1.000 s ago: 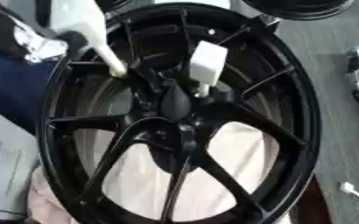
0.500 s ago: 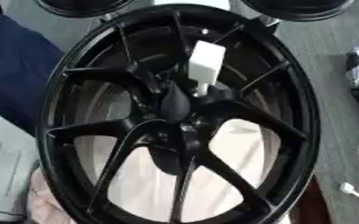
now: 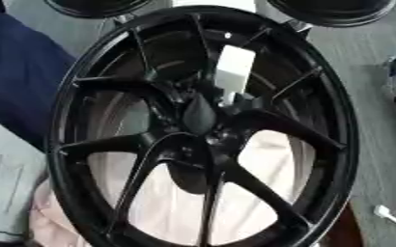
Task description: Pull the pin out of the wheel hub.
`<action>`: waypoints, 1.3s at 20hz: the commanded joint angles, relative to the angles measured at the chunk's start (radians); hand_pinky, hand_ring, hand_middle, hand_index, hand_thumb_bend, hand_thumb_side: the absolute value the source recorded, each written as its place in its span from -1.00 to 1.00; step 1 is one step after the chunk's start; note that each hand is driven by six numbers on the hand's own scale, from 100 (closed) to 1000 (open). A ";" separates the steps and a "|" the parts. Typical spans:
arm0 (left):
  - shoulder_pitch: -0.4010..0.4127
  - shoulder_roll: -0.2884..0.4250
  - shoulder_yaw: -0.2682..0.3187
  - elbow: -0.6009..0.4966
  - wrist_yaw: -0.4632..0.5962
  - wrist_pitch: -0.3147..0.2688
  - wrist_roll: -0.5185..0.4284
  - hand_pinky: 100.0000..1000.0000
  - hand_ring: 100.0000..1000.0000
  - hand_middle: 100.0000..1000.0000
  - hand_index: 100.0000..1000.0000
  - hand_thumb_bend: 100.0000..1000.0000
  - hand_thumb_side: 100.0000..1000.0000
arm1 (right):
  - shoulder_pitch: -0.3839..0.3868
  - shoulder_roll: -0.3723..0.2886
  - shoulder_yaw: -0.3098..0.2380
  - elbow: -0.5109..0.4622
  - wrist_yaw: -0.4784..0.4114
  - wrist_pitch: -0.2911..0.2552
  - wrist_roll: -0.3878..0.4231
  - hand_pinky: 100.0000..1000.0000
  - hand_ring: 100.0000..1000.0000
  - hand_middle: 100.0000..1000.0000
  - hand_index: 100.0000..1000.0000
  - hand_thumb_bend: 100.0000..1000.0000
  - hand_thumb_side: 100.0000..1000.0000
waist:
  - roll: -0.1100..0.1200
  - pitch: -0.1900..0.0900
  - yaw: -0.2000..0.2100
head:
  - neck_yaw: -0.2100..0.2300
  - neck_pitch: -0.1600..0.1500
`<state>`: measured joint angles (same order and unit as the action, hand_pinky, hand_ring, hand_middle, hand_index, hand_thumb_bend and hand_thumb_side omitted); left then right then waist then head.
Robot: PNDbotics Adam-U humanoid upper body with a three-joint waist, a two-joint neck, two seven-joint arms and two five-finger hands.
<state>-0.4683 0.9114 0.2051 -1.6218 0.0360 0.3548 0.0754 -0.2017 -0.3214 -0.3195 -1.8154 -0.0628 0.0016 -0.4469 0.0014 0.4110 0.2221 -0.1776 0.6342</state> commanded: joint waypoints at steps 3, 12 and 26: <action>0.040 -0.027 0.029 0.010 -0.032 -0.002 0.038 0.36 -0.03 -0.34 0.10 -1.00 -0.92 | -0.008 -0.012 -0.006 -0.021 -0.003 -0.002 -0.003 0.53 0.10 -0.18 0.18 -0.28 -0.53 | 0.001 -0.030 -0.002 | 0.002 -0.010; 0.078 -0.087 0.042 0.021 -0.087 -0.026 -0.036 0.63 0.46 0.32 0.62 -0.31 0.65 | -0.009 -0.012 -0.004 -0.019 -0.007 -0.002 0.000 0.53 0.10 -0.17 0.18 -0.28 -0.53 | 0.001 -0.039 -0.003 | 0.000 -0.001; 0.080 -0.254 -0.006 -0.203 0.108 -0.112 0.128 0.40 0.07 -0.16 0.23 -0.92 0.32 | -0.014 -0.008 0.004 -0.017 -0.014 -0.005 0.009 0.53 0.10 -0.17 0.18 -0.27 -0.55 | 0.000 -0.067 -0.015 | -0.006 0.004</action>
<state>-0.3850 0.6505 0.1995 -1.7900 0.1220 0.2476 0.1829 -0.2103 -0.3195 -0.3132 -1.8155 -0.0710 -0.0015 -0.4411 -0.0017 0.3736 0.2071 -0.1856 0.6402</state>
